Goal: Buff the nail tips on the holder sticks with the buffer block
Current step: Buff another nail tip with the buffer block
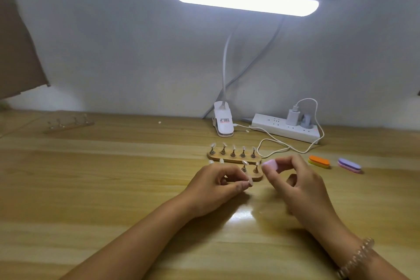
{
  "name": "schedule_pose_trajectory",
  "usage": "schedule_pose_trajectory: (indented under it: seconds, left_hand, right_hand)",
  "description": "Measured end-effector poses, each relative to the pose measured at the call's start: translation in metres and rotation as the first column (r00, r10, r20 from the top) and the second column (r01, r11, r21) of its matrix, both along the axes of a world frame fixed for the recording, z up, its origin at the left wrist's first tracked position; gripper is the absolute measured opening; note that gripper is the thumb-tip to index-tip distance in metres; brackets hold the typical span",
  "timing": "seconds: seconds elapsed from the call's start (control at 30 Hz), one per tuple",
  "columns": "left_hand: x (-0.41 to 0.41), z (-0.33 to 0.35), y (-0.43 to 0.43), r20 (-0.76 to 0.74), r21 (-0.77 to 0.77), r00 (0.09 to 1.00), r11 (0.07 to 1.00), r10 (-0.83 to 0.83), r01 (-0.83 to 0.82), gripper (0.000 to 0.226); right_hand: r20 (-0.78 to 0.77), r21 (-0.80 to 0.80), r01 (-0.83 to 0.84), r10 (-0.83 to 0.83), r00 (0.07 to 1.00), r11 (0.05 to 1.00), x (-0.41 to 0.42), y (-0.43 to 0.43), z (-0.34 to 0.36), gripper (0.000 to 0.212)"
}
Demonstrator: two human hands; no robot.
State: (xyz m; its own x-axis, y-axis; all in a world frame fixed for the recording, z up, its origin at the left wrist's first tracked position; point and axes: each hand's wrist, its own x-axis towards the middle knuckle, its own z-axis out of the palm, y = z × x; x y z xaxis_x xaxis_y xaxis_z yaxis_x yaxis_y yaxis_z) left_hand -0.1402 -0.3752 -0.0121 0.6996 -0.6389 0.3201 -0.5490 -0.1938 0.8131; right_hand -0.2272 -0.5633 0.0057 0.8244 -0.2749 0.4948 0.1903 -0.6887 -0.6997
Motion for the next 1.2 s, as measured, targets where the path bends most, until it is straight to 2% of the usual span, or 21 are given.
schedule_pose_trajectory:
  seconds: [0.03,0.1,0.17,0.3,0.4,0.53,0.67,0.73,0.8,0.87,1.0,1.13,1.2]
  left_hand:
    - [0.0,0.001,0.0,-0.003,-0.002,1.0,1.0,0.0,0.0,0.014]
    - [0.0,0.0,-0.001,-0.001,0.001,1.0,1.0,0.001,-0.001,0.009]
    - [0.001,0.0,-0.001,0.003,0.022,1.0,1.0,0.015,-0.015,0.009]
    - [0.001,0.0,0.0,0.022,0.038,1.0,0.999,0.018,-0.019,0.006]
    - [0.001,0.0,0.0,0.008,0.032,1.0,0.999,0.015,-0.015,0.008]
    - [0.001,0.0,0.0,0.026,0.038,1.0,0.999,0.013,-0.014,0.01]
    - [-0.003,0.001,0.0,-0.013,0.03,1.0,1.0,0.009,-0.008,0.009]
    - [-0.003,0.001,0.0,-0.009,0.05,1.0,0.999,0.0,0.0,0.011]
    - [-0.003,0.001,0.0,0.021,0.083,1.0,0.997,-0.002,0.0,0.015]
    - [-0.001,0.001,0.001,0.045,0.106,0.999,0.994,0.006,-0.011,0.015]
    - [-0.001,0.0,0.001,0.052,0.105,0.999,0.994,0.01,-0.015,0.014]
    - [-0.002,0.001,0.001,0.041,0.091,0.999,0.996,0.002,-0.006,0.016]
    - [-0.002,0.001,0.001,0.032,0.09,0.999,0.996,0.007,-0.009,0.015]
  right_hand:
    - [0.01,-0.009,-0.023,0.023,1.0,1.0,-0.002,0.002,0.001,0.029]
    - [-0.019,-0.145,-0.112,0.111,0.994,0.983,-0.007,0.011,-0.001,0.034]
    - [-0.082,-0.251,-0.142,0.125,0.989,0.957,-0.007,0.016,-0.001,0.039]
    - [-0.091,-0.229,-0.065,0.045,0.995,0.971,-0.001,0.008,-0.002,0.045]
    - [-0.056,-0.324,-0.095,0.081,0.995,0.941,-0.006,0.013,-0.005,0.043]
    - [-0.084,-0.241,-0.098,0.08,0.993,0.966,0.0,0.009,-0.005,0.032]
    - [0.023,-0.064,0.008,-0.006,1.0,0.998,0.002,0.001,-0.003,0.018]
    - [0.051,-0.111,-0.032,0.037,0.998,0.993,-0.003,0.008,-0.002,0.02]
    - [0.016,-0.272,-0.111,0.12,0.993,0.956,-0.007,0.017,-0.003,0.026]
    - [-0.021,-0.364,-0.124,0.126,0.992,0.923,-0.007,0.021,-0.002,0.028]
    - [-0.022,-0.354,-0.035,0.029,0.999,0.934,-0.003,0.012,-0.002,0.029]
    - [0.013,-0.439,-0.082,0.097,0.995,0.895,-0.009,0.019,-0.002,0.03]
    - [0.004,-0.368,-0.07,0.077,0.997,0.927,-0.007,0.017,-0.001,0.028]
